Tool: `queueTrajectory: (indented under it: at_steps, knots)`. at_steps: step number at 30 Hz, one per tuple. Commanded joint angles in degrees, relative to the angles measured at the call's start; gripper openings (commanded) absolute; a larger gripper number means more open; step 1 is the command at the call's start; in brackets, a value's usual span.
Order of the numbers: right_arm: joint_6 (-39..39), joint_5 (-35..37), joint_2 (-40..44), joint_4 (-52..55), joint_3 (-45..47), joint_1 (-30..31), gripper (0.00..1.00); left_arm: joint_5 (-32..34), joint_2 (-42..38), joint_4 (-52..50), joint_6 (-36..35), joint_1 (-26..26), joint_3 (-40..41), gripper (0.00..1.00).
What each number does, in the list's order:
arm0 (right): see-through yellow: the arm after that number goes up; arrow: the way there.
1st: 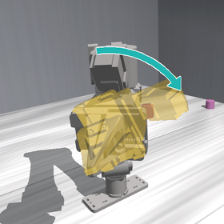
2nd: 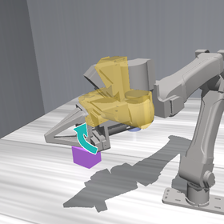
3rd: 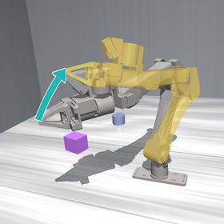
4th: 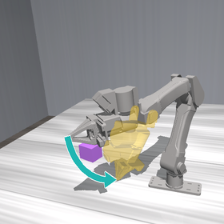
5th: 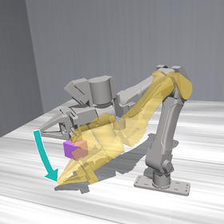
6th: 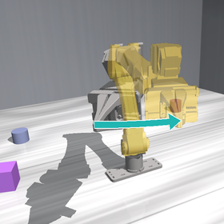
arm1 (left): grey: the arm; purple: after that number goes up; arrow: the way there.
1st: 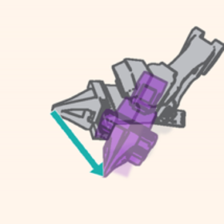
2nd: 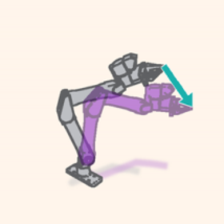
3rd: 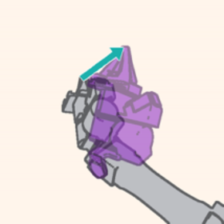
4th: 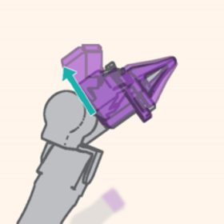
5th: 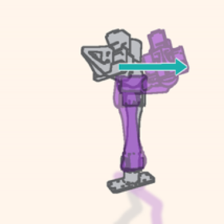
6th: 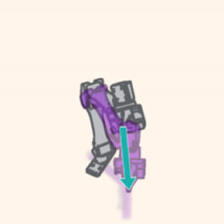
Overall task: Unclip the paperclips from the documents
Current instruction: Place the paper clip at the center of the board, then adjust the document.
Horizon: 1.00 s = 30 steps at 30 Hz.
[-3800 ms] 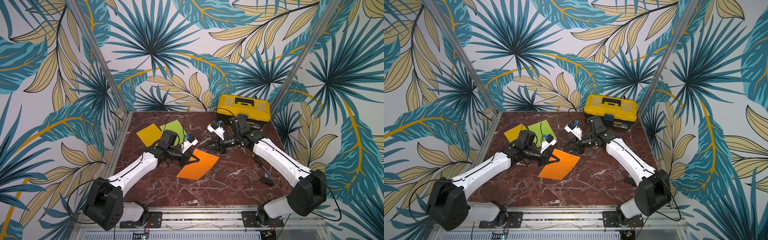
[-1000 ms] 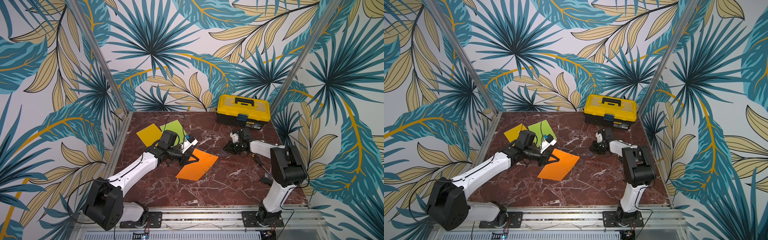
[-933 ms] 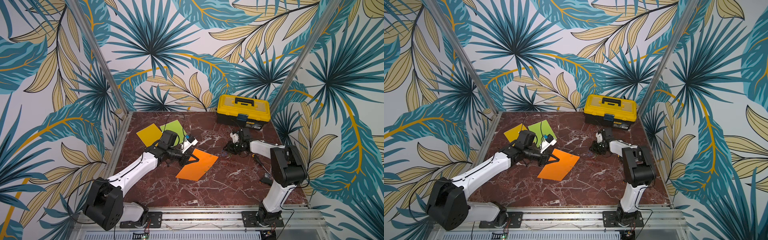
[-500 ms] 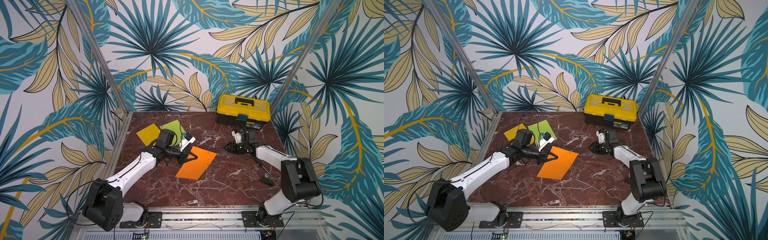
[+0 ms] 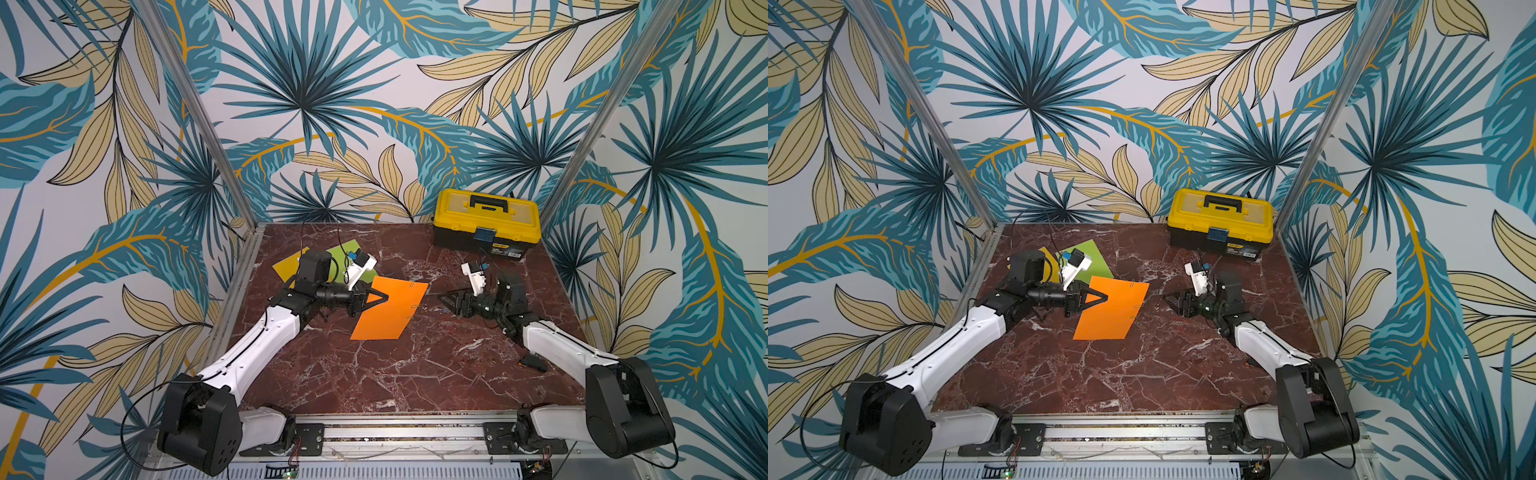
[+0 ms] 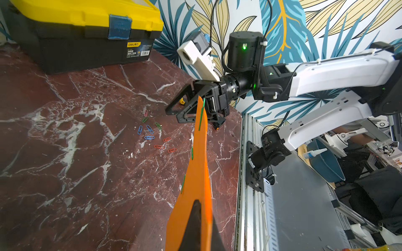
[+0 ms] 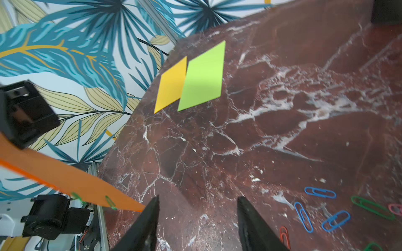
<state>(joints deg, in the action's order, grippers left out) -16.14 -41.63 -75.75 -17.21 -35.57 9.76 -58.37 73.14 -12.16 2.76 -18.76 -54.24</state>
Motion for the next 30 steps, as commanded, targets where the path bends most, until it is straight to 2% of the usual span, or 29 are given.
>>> queueTrajectory:
  at_steps: [1, 5, 9, 20, 25, 30]
  knots:
    - [-2.0, -7.2, 3.4, -13.0, 3.5, 0.5, 0.63, -2.5, -1.3, 3.0, 1.3, 0.9, 1.1, 0.0]
    - [-3.1, -12.5, 5.6, -19.8, 4.9, 1.5, 0.71, -3.9, -0.9, 3.3, 1.6, 0.9, 0.5, 0.0]
    - [-4.3, -16.1, 4.9, -22.4, 3.1, 3.5, 0.72, -5.1, -1.0, 3.4, 1.9, 1.0, 0.3, 0.0]
    - [-1.8, -20.3, -0.5, -18.8, -5.5, 9.0, 0.72, -7.6, -1.7, 3.5, 2.2, 0.9, 0.1, 0.0]
    - [-3.1, -22.0, -3.0, -20.2, -6.8, 10.2, 0.66, -7.6, -2.1, 3.4, 2.1, 0.9, 0.1, 0.0]
    - [-5.1, -23.3, -3.0, -22.3, -6.0, 10.4, 0.54, -7.0, -2.6, 3.5, 2.0, 0.9, 0.4, 0.0]
